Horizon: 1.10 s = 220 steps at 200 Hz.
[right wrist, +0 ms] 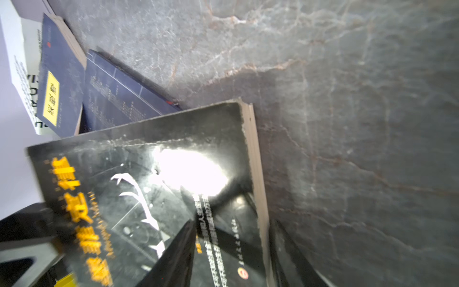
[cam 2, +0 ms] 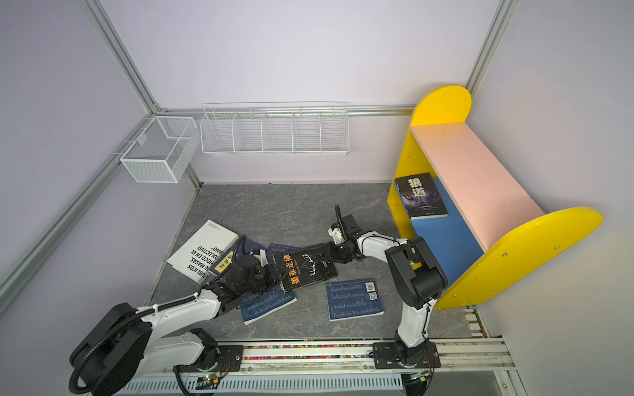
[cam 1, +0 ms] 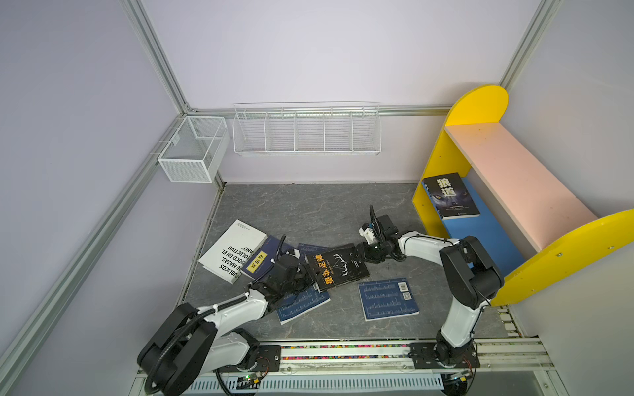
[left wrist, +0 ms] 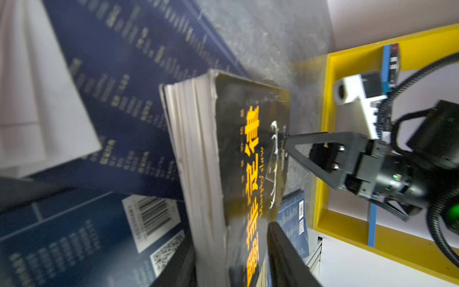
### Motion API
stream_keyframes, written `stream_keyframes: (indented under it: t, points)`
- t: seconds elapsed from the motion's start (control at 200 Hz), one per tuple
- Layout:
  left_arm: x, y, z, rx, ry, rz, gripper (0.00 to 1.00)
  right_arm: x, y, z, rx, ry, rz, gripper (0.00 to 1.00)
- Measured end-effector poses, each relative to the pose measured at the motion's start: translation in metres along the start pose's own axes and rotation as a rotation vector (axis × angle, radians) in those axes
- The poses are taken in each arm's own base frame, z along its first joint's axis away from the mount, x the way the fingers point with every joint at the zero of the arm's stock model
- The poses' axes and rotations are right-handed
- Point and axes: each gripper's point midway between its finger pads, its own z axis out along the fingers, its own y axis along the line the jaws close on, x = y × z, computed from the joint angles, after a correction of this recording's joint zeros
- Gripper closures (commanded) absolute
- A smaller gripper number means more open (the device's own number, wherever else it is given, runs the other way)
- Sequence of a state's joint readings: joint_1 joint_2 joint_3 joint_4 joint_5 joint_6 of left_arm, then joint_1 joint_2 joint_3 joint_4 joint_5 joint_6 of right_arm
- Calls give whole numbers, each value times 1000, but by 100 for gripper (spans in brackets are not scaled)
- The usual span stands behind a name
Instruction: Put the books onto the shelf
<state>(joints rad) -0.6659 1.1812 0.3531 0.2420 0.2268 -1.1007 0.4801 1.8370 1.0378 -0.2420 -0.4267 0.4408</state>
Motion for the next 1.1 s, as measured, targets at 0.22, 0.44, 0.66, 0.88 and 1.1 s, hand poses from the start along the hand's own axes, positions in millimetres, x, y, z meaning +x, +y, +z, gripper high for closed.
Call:
stream_keyframes:
  t: [0.22, 0.44, 0.66, 0.88, 1.1]
  points:
    - [-4, -13, -7, 44, -19, -26, 79, 0, 7, 3, -49, -1, 4, 49]
    - [0, 2, 3, -14, 5, -59, 99, -2, 6, 2, -51, -9, 11, 36]
    - [-11, -36, -1, 0, 28, 44, 100, -7, 15, -15, -180, -39, 64, 5]
    - [-36, -112, -35, 99, 28, 225, 100, -47, 23, -78, -368, -183, 102, 11]
    - [-65, -160, -65, 222, 32, 318, 100, -44, 81, -149, -550, -284, -64, 10]
